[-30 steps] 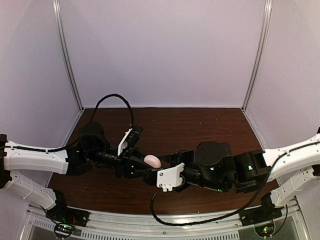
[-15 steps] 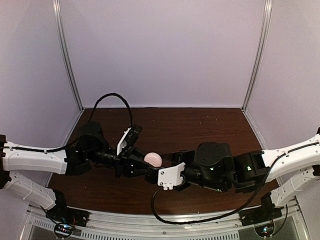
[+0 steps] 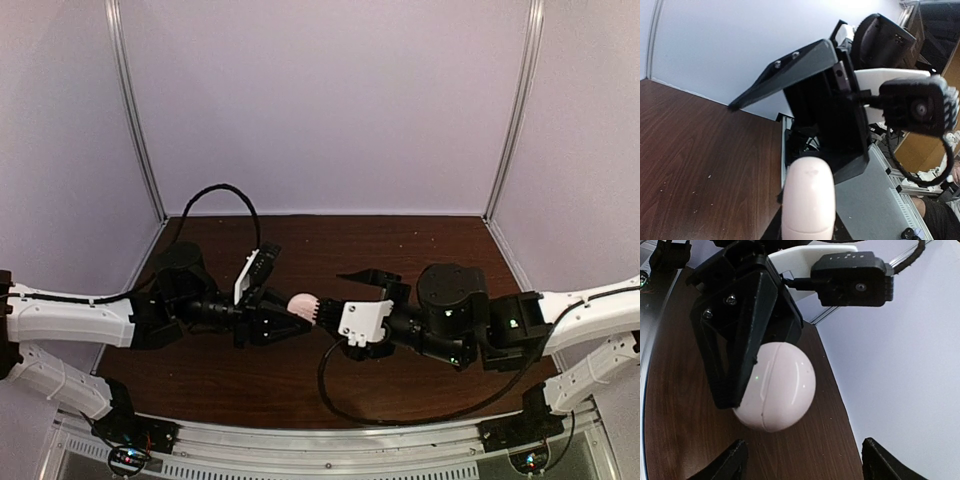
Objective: Insert the wireless bluetooth earbuds into the charging case
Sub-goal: Place the charging case with the earbuds at the center of the board.
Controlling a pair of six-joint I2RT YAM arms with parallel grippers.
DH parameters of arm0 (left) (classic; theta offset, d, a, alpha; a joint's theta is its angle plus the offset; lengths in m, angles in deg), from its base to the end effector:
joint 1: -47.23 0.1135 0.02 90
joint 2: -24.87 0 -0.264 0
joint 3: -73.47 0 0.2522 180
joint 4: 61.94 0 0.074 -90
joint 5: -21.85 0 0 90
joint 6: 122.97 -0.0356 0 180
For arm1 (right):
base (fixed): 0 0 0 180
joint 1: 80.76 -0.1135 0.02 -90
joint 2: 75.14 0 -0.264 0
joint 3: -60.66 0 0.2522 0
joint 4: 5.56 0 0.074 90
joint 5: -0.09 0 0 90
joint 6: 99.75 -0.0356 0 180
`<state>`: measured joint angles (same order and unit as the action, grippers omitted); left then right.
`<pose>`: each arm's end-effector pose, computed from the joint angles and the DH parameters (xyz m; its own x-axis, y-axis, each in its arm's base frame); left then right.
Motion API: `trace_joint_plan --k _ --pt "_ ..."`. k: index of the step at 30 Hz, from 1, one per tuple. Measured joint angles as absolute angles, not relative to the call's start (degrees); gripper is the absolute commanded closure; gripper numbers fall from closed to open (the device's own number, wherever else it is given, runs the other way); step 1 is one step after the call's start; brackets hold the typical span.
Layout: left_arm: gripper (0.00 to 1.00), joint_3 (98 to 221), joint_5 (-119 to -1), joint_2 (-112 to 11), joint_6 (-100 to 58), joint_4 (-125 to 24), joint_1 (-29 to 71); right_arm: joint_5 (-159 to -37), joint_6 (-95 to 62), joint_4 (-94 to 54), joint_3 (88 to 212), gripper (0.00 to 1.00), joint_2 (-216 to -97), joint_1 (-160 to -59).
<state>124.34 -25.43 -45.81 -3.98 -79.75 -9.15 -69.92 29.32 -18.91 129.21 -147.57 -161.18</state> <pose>0.1294 -0.2382 0.2737 -0.4953 0.1019 -0.8627 0.8541 -0.1240 -0.5051 0.0610 0.2884 0.3163 0.5115 -0.5283 -0.6777 -0.7083 0.1873 -0.6806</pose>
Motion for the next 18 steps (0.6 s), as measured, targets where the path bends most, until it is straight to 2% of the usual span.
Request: trace_joint_plan --k 7,13,18 --pt "1.0 122.3 -31.0 -48.0 -2.8 -79.8 -0.3 -69.9 23.7 -16.5 125.4 0.01 -140.7 -158.7" --pt "1.0 124.7 -36.5 -58.2 -1.6 -76.7 8.4 -69.9 19.6 -15.0 122.6 0.0 -138.0 -157.8" --pt "1.0 130.0 -41.6 -67.5 -1.1 -72.3 11.7 -70.1 16.9 -14.6 120.9 0.0 -137.4 -157.5"
